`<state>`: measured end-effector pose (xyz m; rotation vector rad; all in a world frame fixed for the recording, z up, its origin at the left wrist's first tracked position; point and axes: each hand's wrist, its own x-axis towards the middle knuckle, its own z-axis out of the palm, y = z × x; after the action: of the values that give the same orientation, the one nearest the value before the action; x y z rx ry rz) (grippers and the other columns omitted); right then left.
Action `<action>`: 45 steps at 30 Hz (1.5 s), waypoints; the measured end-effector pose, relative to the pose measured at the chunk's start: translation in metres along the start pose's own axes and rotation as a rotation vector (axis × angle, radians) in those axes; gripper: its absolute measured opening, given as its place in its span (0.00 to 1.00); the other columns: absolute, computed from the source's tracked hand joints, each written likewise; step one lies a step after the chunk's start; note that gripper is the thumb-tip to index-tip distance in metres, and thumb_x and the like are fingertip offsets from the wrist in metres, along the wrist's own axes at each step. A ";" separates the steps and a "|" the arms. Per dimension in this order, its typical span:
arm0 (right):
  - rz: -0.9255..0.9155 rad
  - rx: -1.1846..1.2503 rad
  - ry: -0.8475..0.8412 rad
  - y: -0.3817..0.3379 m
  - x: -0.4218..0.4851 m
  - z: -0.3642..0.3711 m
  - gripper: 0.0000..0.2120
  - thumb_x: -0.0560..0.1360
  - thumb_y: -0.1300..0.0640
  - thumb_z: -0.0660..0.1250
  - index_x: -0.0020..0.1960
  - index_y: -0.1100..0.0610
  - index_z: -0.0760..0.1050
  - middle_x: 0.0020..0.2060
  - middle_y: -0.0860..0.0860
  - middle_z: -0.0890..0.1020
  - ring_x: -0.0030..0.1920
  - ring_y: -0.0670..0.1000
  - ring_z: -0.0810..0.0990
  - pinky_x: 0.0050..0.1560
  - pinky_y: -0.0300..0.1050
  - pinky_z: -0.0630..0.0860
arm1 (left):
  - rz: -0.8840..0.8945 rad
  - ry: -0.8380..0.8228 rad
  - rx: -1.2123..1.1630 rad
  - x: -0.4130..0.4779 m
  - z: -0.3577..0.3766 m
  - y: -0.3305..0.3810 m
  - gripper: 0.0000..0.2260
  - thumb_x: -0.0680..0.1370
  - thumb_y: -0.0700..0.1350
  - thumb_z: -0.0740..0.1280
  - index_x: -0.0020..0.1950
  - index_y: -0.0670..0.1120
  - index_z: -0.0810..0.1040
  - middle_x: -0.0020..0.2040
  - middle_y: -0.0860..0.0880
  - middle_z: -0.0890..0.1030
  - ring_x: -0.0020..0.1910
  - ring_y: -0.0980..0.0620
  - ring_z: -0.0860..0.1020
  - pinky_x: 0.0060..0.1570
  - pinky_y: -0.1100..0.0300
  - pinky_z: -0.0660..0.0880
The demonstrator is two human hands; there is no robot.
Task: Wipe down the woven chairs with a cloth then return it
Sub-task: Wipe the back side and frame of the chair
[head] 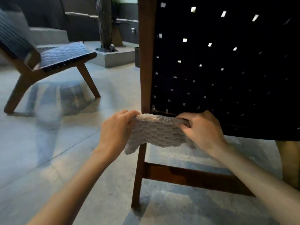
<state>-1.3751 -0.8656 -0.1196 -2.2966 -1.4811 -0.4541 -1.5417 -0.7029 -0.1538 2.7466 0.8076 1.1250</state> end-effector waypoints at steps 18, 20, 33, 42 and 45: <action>-0.063 1.211 0.802 -0.116 0.071 -0.093 0.16 0.74 0.63 0.70 0.59 0.53 0.72 0.49 0.44 0.82 0.52 0.42 0.82 0.52 0.35 0.77 | 0.036 0.348 -1.147 0.121 -0.121 0.051 0.11 0.81 0.44 0.60 0.61 0.57 0.67 0.58 0.53 0.74 0.58 0.55 0.75 0.58 0.53 0.76; -0.071 1.257 0.793 -0.123 0.076 -0.092 0.21 0.74 0.66 0.70 0.63 0.54 0.68 0.53 0.46 0.81 0.57 0.42 0.80 0.56 0.35 0.76 | 0.081 0.352 -1.230 0.127 -0.129 0.060 0.15 0.80 0.45 0.61 0.64 0.58 0.64 0.62 0.54 0.73 0.61 0.56 0.75 0.60 0.53 0.75; -0.124 0.786 0.966 -0.118 0.104 -0.059 0.17 0.79 0.60 0.65 0.66 0.58 0.70 0.57 0.53 0.76 0.58 0.52 0.77 0.56 0.52 0.77 | 0.190 0.362 -1.312 0.133 -0.102 0.064 0.22 0.81 0.38 0.58 0.72 0.54 0.57 0.67 0.47 0.74 0.65 0.52 0.74 0.63 0.53 0.73; -0.032 0.850 0.765 -0.094 0.081 0.025 0.22 0.77 0.59 0.63 0.67 0.41 0.64 0.57 0.48 0.74 0.57 0.50 0.77 0.56 0.53 0.77 | 0.061 0.314 -1.185 0.087 -0.028 0.036 0.21 0.80 0.40 0.61 0.69 0.59 0.63 0.68 0.47 0.73 0.66 0.48 0.73 0.62 0.50 0.74; 0.028 0.857 0.644 -0.082 0.068 0.057 0.20 0.78 0.60 0.62 0.63 0.39 0.68 0.56 0.41 0.73 0.57 0.44 0.75 0.58 0.46 0.76 | -0.024 0.241 -1.179 0.071 -0.001 0.025 0.22 0.79 0.41 0.62 0.72 0.51 0.64 0.65 0.48 0.76 0.61 0.55 0.77 0.56 0.61 0.76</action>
<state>-1.4198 -0.7536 -0.1280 -1.3212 -1.0201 -0.3893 -1.4894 -0.6893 -0.1015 1.6306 0.0663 1.3267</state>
